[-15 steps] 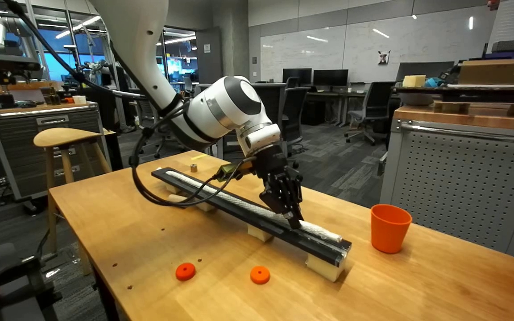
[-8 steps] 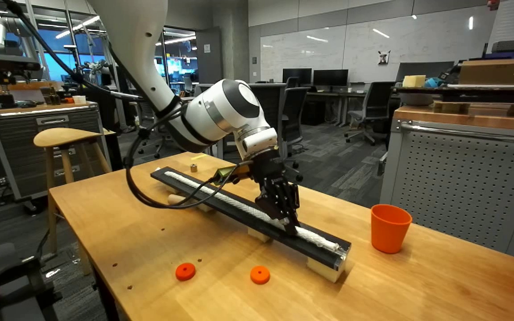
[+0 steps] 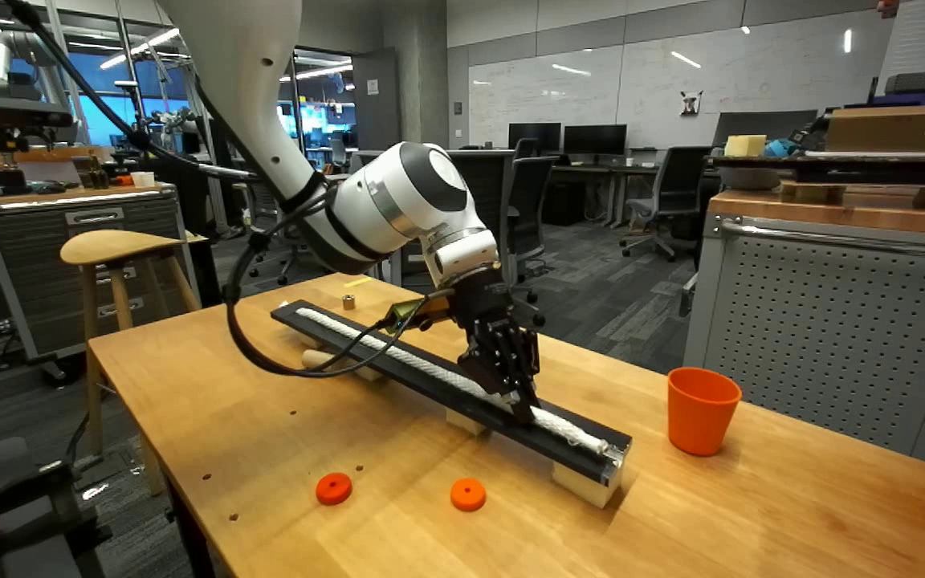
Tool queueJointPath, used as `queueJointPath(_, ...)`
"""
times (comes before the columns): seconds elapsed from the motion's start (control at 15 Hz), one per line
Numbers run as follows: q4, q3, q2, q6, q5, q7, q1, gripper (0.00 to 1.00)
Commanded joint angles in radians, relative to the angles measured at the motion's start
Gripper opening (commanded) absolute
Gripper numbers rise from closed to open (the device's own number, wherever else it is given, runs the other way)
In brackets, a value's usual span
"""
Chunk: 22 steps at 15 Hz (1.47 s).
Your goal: Put the white rope in the hole on the black object
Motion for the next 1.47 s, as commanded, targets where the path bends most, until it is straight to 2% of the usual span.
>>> queueJointPath(0.0,0.005,0.004,-0.006,0.001,-0.031,0.043,-0.002,0.47)
queueJointPath(0.4,0.007,0.003,-0.005,0.002,-0.035,0.058,-0.002,0.94)
queueJointPath(0.47,0.006,0.004,-0.007,0.002,-0.033,0.056,-0.003,0.99)
queueJointPath(1.4,0.008,0.011,-0.066,0.012,-0.037,0.025,-0.006,1.00)
